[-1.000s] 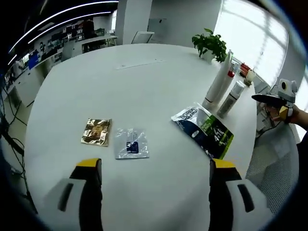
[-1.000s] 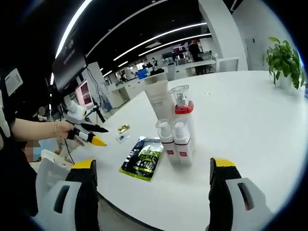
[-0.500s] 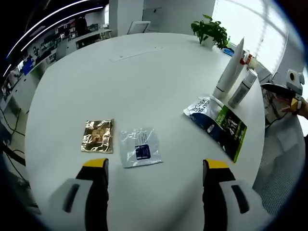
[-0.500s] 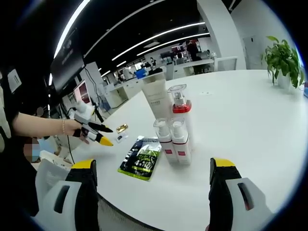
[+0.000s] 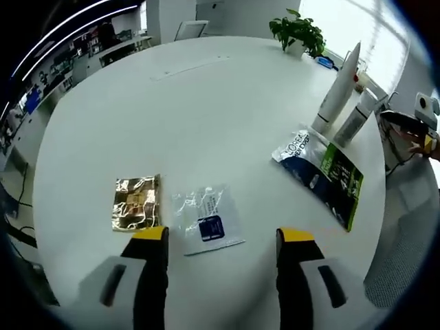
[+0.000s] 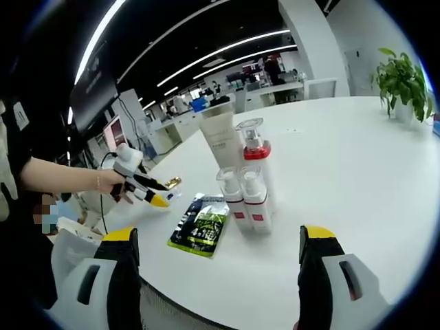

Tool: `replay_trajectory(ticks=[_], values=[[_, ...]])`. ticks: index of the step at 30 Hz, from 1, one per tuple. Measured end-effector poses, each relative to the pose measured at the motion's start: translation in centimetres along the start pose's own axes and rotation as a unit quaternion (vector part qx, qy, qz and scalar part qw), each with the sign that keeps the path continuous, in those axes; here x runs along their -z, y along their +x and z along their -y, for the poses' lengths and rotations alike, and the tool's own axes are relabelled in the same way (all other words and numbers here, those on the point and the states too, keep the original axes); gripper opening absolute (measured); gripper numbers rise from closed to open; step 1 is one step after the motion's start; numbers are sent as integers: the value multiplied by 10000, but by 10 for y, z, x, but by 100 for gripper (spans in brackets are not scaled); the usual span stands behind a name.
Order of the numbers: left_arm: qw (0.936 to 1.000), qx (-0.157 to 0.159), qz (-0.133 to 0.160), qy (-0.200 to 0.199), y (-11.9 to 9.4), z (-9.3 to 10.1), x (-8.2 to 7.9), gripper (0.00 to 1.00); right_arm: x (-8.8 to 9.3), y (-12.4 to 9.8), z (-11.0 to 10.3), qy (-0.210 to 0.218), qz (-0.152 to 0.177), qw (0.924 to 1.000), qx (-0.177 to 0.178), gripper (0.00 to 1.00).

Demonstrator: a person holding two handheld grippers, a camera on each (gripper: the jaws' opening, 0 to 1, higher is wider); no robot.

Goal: Arrange the skincare products in the storage area until every visible bottle or jar stands upright without overlapping.

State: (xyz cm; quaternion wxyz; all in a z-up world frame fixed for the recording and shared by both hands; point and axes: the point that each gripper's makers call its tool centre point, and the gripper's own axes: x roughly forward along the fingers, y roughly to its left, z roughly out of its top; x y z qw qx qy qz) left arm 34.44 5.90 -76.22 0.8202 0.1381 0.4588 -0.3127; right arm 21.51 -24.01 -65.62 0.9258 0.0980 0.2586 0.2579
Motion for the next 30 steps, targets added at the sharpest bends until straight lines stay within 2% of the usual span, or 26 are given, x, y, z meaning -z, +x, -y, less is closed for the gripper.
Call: replay_trajectory(ticks=[9, 12, 25, 30], values=[[9998, -183, -79, 0, 7, -9, -2, 44, 0, 0, 1, 14, -3, 10000, 33, 96], [9996, -237, -107, 109, 7, -12, -3, 42, 0, 0, 1, 13, -15, 10000, 39, 96], [9990, -182, -44, 402, 8, -8, -5, 40, 1, 0, 1, -23, -43, 10000, 39, 96], [9980, -56, -5, 630, 4, 5, -8, 39, 1, 1, -1, -26, -45, 10000, -12, 96]])
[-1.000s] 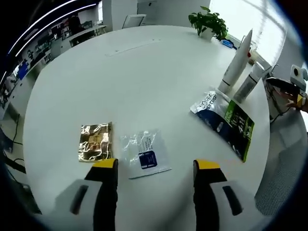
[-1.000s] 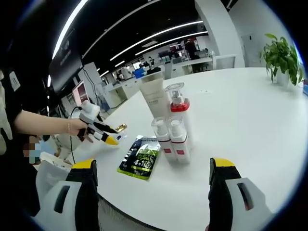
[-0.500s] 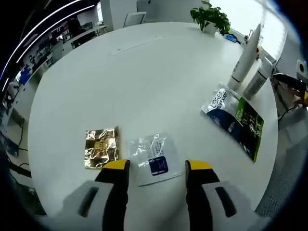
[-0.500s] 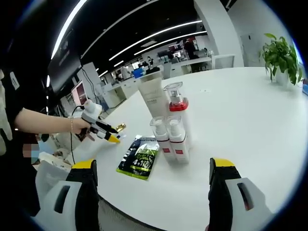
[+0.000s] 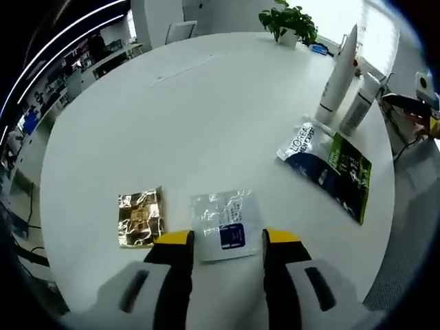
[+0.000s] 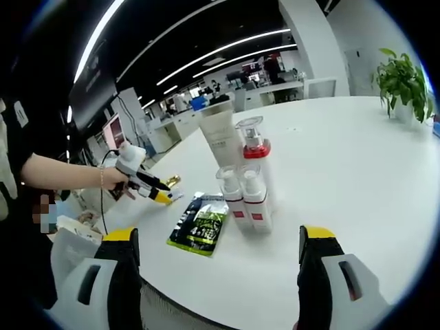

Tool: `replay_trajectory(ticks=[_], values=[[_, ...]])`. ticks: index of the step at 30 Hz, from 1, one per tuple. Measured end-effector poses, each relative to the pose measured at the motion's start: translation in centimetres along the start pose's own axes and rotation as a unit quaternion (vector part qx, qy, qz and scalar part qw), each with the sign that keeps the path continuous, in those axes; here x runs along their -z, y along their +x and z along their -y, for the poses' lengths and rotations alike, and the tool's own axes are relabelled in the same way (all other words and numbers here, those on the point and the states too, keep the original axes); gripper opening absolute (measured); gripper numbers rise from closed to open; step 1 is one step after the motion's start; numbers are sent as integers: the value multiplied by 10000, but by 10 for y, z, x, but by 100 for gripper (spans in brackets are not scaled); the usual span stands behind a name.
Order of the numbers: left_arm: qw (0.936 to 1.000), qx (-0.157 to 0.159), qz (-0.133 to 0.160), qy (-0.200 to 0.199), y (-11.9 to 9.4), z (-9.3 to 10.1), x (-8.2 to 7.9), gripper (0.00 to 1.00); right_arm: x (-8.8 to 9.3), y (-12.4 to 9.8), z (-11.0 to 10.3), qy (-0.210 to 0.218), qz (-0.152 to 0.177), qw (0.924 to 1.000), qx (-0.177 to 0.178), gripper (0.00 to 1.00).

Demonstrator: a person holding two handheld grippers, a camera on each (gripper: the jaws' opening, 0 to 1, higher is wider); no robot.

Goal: Arrange the skincare products in the storage area until every visible bottle or jar stands upright without overlapping.

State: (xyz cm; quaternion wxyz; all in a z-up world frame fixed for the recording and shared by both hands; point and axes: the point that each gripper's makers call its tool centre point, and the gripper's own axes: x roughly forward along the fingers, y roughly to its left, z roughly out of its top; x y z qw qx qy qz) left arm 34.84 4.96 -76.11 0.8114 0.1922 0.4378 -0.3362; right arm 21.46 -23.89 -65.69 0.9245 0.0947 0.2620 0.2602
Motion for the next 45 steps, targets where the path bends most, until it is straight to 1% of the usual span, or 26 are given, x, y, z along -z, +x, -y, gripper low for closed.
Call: replay_trajectory(ticks=[2, 6, 7, 9, 15, 18, 22, 24, 26, 28, 30, 32, 36, 38, 41, 43, 45], values=[[10000, 28, 32, 87, -2, 5, -4, 39, 0, 0, -2, -6, -15, 10000, -33, 95], [9997, 32, 56, 221, -6, 6, -7, 39, 0, 0, -3, -32, -23, 10000, -67, 95], [9996, 48, 82, 250, -7, 6, -8, 39, 0, 0, -4, -28, -18, 10000, -69, 95], [9993, 92, 148, 340, -12, 13, -13, 39, 0, 0, -5, -33, -19, 10000, -80, 95], [9974, 201, 258, 645, -16, 18, -19, 39, 0, 1, -8, -106, -56, 9998, -159, 93], [9954, 276, 330, 861, -25, 31, -26, 39, 0, 2, -11, -132, -72, 9997, -209, 92], [9921, 388, 377, 1132, -30, 40, -31, 39, 1, 2, -14, -145, -100, 9994, -281, 92], [9911, 424, 415, 1191, -34, 45, -34, 39, 1, 2, -15, -151, -109, 9994, -308, 91], [9895, 463, 449, 1290, -38, 51, -37, 39, 2, 2, -18, -147, -141, 9991, -378, 88], [9882, 512, 495, 1353, -41, 54, -39, 39, 2, 3, -19, -157, -150, 9988, -429, 82], [9872, 540, 518, 1412, -44, 57, -40, 39, 3, 4, -23, -153, -194, 9984, -507, 79], [9856, 565, 522, 1502, -47, 60, -41, 39, 4, 7, -30, -169, -247, 9978, -599, 78], [9835, 631, 566, 1595, -51, 65, -43, 39, 3, 12, -41, -64, -206, 9967, -788, 75], [9813, 655, 572, 1714, -53, 69, -43, 39, 4, 15, -47, 37, -179, 9960, -873, 73], [9786, 742, 619, 1819, -59, 79, -45, 39, 7, 21, -60, 165, -206, 9940, -1063, 68], [9765, 777, 630, 1907, -61, 81, -46, 39, 9, 26, -68, 244, -244, 9922, -1196, 66], [9739, 818, 631, 2021, -66, 90, -48, 39, 11, 31, -73, 268, -277, 9910, -1278, 65]])
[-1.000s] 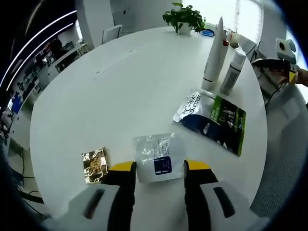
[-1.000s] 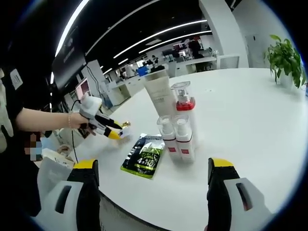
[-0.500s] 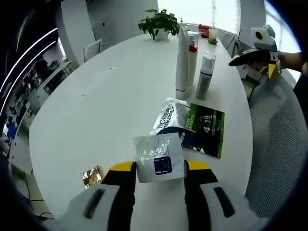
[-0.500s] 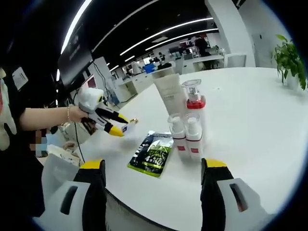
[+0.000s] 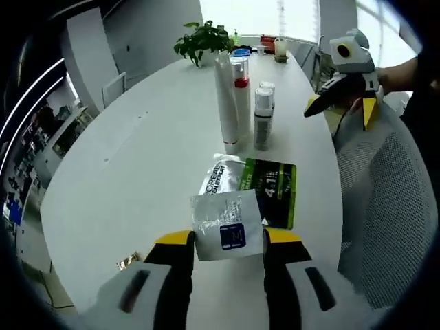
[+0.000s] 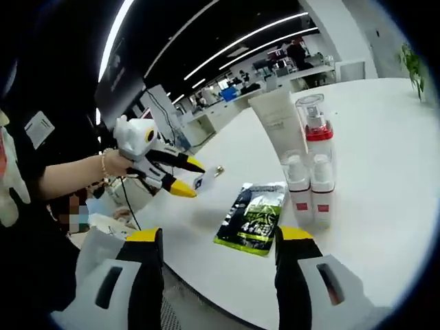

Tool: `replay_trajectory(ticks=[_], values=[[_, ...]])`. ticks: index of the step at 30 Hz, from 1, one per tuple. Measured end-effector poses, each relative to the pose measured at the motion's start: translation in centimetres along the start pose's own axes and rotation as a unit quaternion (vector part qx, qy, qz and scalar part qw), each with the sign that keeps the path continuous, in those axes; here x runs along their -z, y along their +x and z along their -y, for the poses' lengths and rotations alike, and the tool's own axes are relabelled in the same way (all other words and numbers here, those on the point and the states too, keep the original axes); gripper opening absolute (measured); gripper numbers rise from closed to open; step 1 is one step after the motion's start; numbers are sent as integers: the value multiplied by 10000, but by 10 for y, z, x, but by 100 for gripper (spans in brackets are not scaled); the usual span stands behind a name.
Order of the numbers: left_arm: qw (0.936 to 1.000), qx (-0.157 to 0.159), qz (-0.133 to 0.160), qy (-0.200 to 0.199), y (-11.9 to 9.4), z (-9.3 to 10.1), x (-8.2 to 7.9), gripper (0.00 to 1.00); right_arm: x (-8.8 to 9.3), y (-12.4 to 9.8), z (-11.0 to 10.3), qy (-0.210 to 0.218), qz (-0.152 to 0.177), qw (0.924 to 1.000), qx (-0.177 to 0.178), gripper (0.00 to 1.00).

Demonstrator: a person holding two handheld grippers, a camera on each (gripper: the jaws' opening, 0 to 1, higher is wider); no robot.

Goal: Arrange the skincare products in the storage area until every visible bottle or jar stands upright without overlapping.

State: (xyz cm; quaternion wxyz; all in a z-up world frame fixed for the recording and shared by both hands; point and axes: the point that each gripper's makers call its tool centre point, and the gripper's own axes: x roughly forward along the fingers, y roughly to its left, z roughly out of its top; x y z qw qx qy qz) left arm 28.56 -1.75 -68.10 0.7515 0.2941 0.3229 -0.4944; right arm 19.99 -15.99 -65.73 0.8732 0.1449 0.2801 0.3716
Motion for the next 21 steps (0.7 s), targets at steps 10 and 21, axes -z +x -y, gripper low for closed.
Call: replay_trajectory(ticks=[10, 21], values=[[9984, 321, 23, 460, -4, 26, -13, 39, -2, 21, -17, 100, -83, 9992, -388, 57], [9937, 718, 149, 850, -6, 65, -35, 39, -7, 27, -23, 94, -121, 9975, -696, 44]])
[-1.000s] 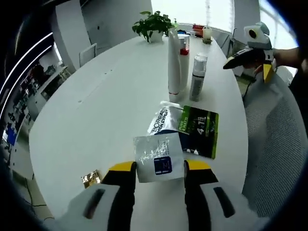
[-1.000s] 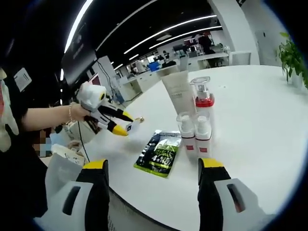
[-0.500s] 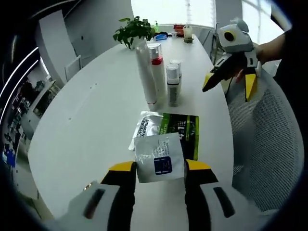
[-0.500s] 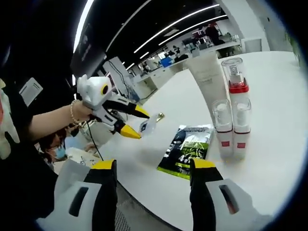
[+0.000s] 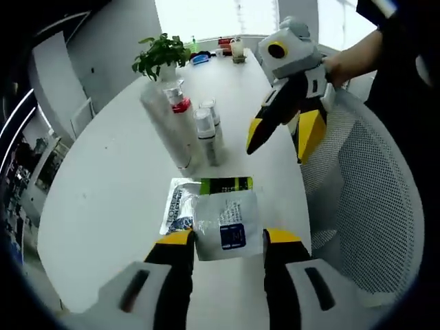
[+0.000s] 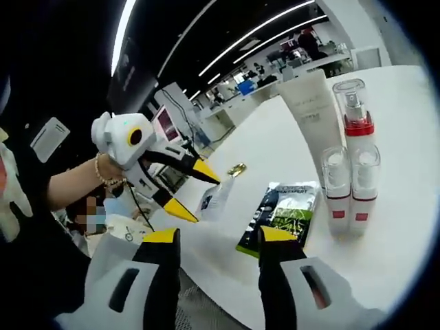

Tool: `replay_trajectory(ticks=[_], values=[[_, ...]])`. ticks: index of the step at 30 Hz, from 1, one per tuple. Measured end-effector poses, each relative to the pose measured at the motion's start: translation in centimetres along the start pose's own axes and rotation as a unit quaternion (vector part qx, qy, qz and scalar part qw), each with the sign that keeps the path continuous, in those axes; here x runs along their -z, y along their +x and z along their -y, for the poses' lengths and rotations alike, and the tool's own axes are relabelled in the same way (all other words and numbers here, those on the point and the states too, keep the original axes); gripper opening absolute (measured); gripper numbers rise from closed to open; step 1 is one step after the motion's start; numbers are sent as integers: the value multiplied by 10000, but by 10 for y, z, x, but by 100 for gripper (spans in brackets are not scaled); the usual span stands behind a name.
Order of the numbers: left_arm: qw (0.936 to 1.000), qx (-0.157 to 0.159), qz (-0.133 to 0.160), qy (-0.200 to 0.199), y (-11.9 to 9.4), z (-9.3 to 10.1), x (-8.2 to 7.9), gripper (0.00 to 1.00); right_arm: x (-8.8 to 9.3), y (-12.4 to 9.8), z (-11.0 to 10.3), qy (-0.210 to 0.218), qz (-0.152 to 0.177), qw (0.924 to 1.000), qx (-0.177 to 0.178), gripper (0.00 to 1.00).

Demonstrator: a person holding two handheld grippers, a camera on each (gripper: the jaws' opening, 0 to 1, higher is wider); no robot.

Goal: Arrange the skincare products in the storage area until every visible bottle or jar stands upright without overlapping.

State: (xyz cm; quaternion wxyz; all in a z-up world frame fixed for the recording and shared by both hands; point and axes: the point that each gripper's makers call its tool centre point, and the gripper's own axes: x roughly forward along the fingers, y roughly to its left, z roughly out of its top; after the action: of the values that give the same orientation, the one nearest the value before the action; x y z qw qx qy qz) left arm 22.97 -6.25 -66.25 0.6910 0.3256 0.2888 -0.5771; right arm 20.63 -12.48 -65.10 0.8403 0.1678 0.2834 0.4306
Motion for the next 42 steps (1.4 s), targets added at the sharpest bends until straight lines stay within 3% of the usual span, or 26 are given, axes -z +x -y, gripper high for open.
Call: replay_trajectory(ticks=[5, 13, 22, 28, 31, 37, 42], values=[[9991, 159, -85, 371, 2, 14, -7, 39, -3, 5, -5, 291, -3, 9993, -245, 32], [9982, 229, -57, 556, 0, 25, -19, 39, 1, 12, -8, 574, -71, 9977, -359, 31], [9976, 305, 1, 626, 0, 33, -26, 40, 1, 16, -7, 1090, 38, 9926, -527, 19], [9975, 336, 66, 610, -2, 36, -29, 40, 1, 17, -13, 1404, 102, 9872, -746, 4], [9976, 323, 63, 611, -2, 35, -29, 39, -2, 15, -16, 1562, 193, 9841, -823, 3], [9991, 247, 217, 264, 1, 32, -31, 44, -5, 11, -13, 1714, 331, 9815, -788, 1], [9977, 25, 552, -405, -2, 27, -30, 49, -9, 8, -5, 1809, 483, 9802, -638, 1]])
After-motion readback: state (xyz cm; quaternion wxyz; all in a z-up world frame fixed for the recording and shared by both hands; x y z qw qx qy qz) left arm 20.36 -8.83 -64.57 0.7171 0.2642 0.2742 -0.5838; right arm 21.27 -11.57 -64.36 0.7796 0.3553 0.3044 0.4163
